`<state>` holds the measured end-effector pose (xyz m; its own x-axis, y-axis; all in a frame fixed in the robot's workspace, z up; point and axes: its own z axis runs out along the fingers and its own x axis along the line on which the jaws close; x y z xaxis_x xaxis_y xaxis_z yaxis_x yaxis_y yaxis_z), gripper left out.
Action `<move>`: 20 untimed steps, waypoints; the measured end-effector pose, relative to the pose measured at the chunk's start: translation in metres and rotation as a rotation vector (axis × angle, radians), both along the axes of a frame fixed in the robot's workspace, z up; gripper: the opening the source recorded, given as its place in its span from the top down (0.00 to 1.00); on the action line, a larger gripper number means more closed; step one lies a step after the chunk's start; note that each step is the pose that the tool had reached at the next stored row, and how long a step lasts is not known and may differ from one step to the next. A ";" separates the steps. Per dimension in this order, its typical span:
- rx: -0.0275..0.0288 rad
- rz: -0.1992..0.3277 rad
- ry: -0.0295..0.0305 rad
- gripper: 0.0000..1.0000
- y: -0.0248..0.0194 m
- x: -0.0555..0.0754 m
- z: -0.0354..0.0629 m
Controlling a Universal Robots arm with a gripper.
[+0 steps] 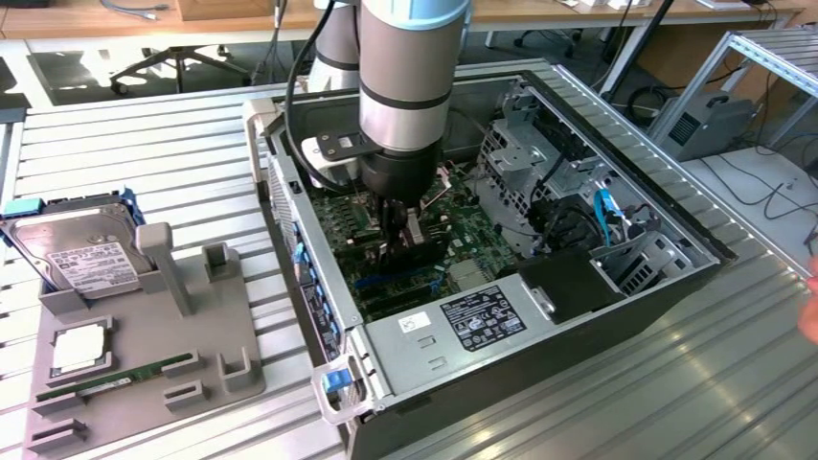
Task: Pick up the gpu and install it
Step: 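Insert the gpu into the slot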
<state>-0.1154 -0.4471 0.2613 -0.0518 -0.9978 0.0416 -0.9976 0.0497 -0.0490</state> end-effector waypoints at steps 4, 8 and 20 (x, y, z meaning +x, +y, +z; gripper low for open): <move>0.0018 0.003 0.0000 0.73 0.0000 0.000 0.0001; 0.0061 0.018 -0.0001 0.73 0.0000 0.000 0.0003; 0.0119 0.036 0.0000 0.73 0.0000 0.000 0.0002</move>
<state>-0.1154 -0.4472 0.2615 -0.0160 -0.9994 0.0297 -0.9987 0.0146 -0.0486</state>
